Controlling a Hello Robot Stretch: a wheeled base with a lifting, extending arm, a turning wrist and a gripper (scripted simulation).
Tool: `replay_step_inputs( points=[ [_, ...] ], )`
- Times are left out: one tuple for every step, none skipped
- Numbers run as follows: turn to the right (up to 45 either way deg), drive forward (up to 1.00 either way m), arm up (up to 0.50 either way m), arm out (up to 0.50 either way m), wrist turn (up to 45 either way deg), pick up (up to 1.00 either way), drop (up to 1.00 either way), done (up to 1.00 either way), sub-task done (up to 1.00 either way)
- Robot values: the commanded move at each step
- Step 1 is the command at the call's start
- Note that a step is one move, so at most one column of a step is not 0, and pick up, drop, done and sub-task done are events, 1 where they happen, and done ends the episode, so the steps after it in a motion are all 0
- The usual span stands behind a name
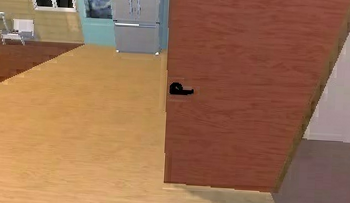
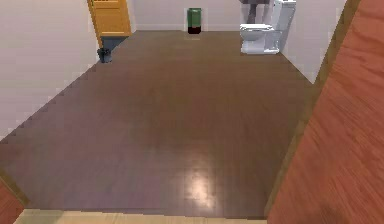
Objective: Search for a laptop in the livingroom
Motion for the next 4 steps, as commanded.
replay_step_inputs(
  points=[
    [0.0,0.05,0.0,0.0,0.0,0.0,0.0,0.0,0.0],
    [-45.0,0.0,0.0,0.0,0.0,0.0,0.0,0.0,0.0],
    [-9.0,0.0,0.0,0.0,0.0,0.0,0.0,0.0,0.0],
    [0.0,1.0,0.0,0.0,0.0,0.0,0.0,0.0,0.0]
  ],
)
